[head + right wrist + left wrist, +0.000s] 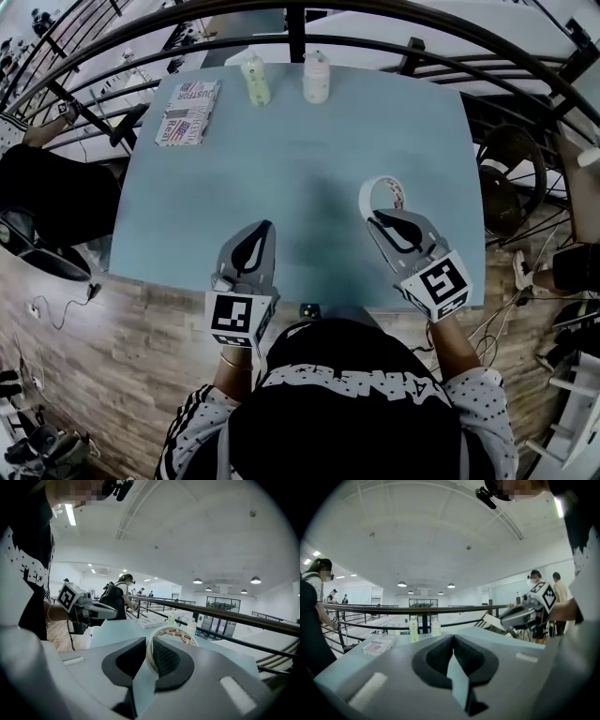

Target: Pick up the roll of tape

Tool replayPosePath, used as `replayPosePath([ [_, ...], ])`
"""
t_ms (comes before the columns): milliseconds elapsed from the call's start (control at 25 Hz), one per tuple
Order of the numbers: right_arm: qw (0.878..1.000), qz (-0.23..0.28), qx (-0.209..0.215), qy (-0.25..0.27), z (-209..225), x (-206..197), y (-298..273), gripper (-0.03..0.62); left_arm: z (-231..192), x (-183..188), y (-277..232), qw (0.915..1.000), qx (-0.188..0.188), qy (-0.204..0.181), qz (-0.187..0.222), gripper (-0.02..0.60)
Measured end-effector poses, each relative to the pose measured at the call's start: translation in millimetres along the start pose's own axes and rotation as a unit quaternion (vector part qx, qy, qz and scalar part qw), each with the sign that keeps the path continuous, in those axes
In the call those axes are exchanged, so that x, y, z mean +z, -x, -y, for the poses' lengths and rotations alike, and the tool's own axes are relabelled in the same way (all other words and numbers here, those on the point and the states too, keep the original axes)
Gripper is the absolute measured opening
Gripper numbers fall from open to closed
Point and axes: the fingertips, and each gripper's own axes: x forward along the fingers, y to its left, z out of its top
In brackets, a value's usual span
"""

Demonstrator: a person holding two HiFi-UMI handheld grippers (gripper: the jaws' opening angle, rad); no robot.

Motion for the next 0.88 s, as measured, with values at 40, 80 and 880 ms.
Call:
replayPosePath([
  [40, 1.0, 0.003, -0.001, 0.0, -1, 3, 2, 0.054, 0, 1, -1, 1.0, -0.002, 0.001, 0.001, 0.0],
  [80, 1.0, 0.005, -0.002, 0.001, -1, 6, 4, 0.054, 1, 2, -2, 1.0, -0.004, 0.001, 0.002, 0.0],
  [880, 1.0, 0.008, 0.001, -0.008, 0, 3, 14, 0.052, 11, 7, -9, 0.9999, -0.013, -0.008, 0.001, 0.0],
])
